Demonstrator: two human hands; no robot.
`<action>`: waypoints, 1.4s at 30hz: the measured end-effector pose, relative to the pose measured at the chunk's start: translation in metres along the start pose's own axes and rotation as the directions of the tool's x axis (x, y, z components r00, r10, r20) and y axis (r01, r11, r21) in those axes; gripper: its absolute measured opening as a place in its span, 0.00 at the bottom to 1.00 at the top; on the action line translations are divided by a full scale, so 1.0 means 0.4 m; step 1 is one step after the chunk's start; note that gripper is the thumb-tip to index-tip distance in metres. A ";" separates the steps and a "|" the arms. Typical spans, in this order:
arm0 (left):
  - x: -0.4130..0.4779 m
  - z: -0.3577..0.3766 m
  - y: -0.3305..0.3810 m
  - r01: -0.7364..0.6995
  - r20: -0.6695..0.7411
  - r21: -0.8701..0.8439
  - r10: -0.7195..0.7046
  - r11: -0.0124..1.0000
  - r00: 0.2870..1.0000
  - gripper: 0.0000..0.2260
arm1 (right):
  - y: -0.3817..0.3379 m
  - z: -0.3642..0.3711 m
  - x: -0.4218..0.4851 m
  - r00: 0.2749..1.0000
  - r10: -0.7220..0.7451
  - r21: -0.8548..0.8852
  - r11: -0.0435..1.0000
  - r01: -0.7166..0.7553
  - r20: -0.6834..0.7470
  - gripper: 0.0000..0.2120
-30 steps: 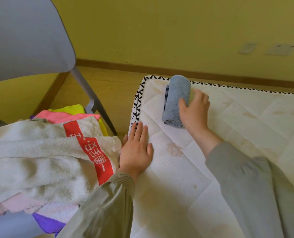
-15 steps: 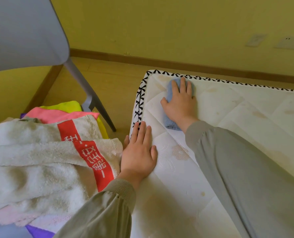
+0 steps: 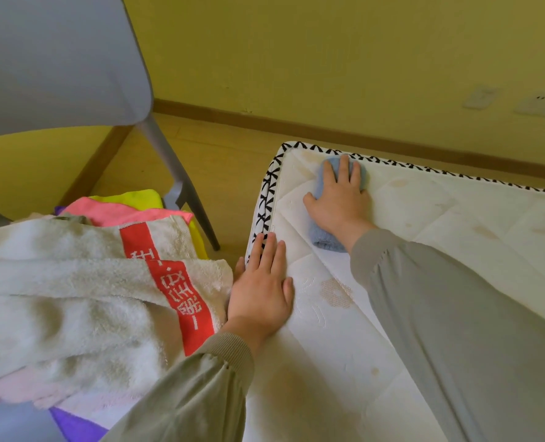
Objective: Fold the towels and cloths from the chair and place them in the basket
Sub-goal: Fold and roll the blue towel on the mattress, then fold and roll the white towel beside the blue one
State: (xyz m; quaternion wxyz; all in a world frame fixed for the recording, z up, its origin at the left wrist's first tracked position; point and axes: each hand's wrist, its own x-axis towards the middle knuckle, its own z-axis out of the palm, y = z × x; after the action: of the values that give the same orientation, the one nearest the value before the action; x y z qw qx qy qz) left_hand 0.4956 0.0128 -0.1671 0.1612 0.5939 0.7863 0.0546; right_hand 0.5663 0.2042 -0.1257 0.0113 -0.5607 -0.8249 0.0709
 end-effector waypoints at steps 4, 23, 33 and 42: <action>0.000 -0.045 0.004 -0.030 0.148 0.077 0.018 0.997 0.989 0.29 | 0.001 -0.044 -0.076 0.998 -0.053 -0.006 0.999 0.053 0.023 0.32; -0.298 -0.295 -0.287 0.075 -0.046 0.411 -0.061 0.909 0.997 0.26 | -0.270 -0.081 -0.376 0.939 -0.282 0.288 0.932 0.219 0.198 0.26; -0.328 -0.404 -0.342 0.062 -0.145 0.468 0.008 0.881 0.989 0.12 | -0.392 -0.054 -0.472 0.850 -0.343 0.445 0.884 0.147 0.400 0.41; -0.394 -0.621 -0.324 0.088 -0.415 -0.151 -0.144 0.985 0.898 0.11 | -0.518 -0.244 -0.500 0.917 -0.359 0.627 0.759 0.178 0.174 0.05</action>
State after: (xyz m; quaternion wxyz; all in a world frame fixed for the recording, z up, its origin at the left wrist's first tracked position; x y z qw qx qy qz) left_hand 0.3360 -0.1483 0.0608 0.0272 0.5081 0.8314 0.2233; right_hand 0.4588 -0.0457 0.0098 0.0797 -0.3865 -0.8248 0.4048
